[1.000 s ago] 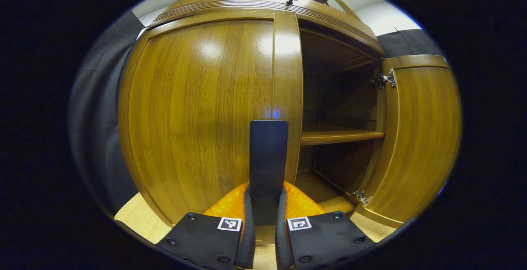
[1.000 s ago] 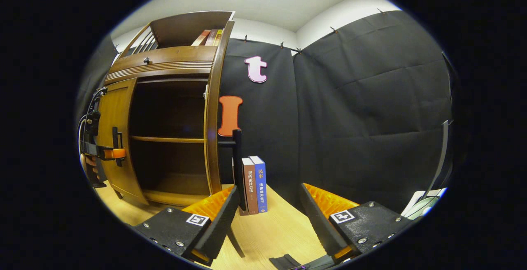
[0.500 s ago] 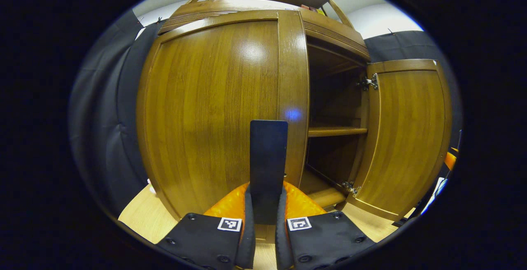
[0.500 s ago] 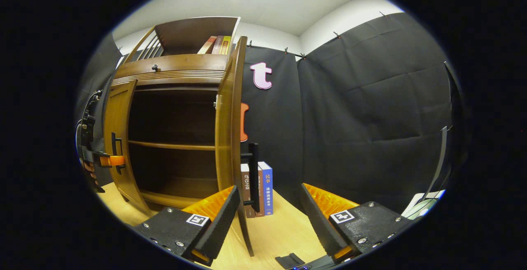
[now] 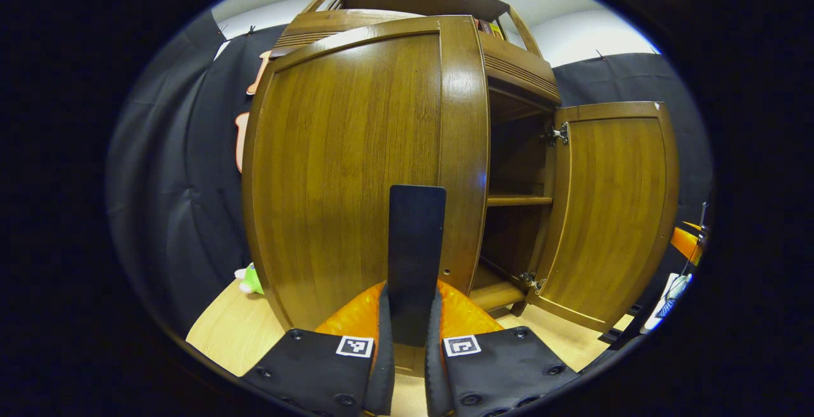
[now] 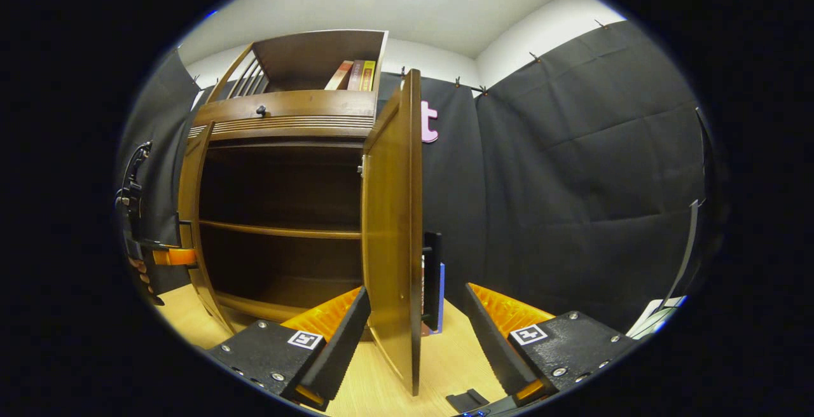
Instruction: Open the right door of the double-door shoe cabinet with the right hand, and open the left door with the left hand.
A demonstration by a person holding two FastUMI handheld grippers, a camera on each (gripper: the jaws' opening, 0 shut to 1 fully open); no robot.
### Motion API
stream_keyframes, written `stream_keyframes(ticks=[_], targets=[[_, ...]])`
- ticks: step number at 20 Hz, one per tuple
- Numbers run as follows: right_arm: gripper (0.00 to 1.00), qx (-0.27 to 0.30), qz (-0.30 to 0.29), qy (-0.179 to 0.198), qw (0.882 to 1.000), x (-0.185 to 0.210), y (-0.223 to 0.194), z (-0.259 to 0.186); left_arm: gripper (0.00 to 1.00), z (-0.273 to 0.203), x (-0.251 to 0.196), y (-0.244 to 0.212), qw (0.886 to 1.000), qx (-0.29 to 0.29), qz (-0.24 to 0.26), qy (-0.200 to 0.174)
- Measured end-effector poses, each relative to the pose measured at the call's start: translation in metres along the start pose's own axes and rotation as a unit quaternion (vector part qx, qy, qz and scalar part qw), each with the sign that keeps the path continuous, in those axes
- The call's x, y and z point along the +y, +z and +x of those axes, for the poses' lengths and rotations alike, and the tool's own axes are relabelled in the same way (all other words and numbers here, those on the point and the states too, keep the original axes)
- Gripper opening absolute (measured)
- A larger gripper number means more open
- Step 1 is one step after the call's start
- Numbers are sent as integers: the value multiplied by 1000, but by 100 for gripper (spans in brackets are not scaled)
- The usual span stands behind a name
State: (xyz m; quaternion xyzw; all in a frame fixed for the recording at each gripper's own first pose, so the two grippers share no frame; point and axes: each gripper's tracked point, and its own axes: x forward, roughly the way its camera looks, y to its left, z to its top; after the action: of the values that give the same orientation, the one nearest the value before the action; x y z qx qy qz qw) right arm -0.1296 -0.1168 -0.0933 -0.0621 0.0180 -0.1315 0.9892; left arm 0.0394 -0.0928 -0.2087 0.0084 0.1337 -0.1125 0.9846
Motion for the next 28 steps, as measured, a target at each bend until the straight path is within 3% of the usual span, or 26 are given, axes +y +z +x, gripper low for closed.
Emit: stream_keyframes(ticks=[28], targets=[[100,6,17,85,996,87,5,7,24,-107,85,0,999,-12,-1,36]])
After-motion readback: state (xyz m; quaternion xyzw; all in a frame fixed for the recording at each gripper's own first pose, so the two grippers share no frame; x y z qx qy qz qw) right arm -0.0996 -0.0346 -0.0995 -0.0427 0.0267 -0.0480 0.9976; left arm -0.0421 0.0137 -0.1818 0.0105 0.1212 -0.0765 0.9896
